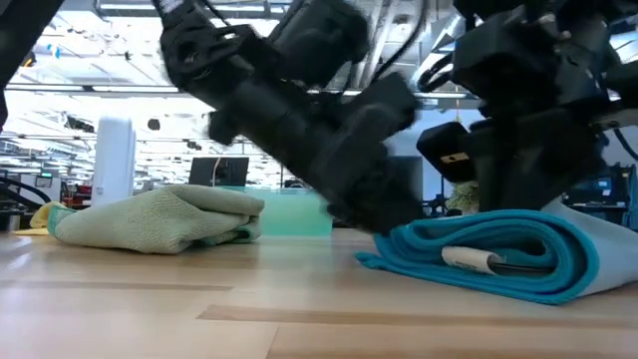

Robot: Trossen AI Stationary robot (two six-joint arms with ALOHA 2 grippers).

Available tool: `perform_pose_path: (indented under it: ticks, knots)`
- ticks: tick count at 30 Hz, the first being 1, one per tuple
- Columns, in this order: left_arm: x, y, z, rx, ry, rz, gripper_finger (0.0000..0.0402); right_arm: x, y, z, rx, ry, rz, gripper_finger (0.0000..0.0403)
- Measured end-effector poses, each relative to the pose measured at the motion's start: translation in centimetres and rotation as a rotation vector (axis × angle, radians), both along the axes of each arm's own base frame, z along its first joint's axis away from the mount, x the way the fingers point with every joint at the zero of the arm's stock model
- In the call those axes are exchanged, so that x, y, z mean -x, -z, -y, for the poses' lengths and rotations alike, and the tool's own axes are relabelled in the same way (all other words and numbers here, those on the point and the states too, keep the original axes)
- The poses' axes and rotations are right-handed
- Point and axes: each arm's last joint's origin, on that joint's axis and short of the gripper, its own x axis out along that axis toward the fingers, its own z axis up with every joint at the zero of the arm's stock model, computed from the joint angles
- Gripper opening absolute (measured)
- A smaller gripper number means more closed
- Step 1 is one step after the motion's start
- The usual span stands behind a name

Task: Fold microfiber towels
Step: Put the blue microfiber cloth into the green bin

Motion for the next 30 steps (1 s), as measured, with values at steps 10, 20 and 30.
perform_pose_path:
  ticks: [10,20,30]
  knots:
    - [-0.1,-0.3,0.6,-0.011,0.043,-0.034,0.0,-0.6,-0.2,1.0,0.064,0.101,0.036,0.0122]
    - [0.2,-0.3,1.1,0.014,0.093,-0.052,0.0,-0.4,0.4,1.3,0.064,0.082,0.088,0.0107]
    - [1.8,-3.1,1.0,-0.023,0.035,-0.188,0.0,-0.3,0.8,2.0,0.005,0.08,0.085,0.0082]
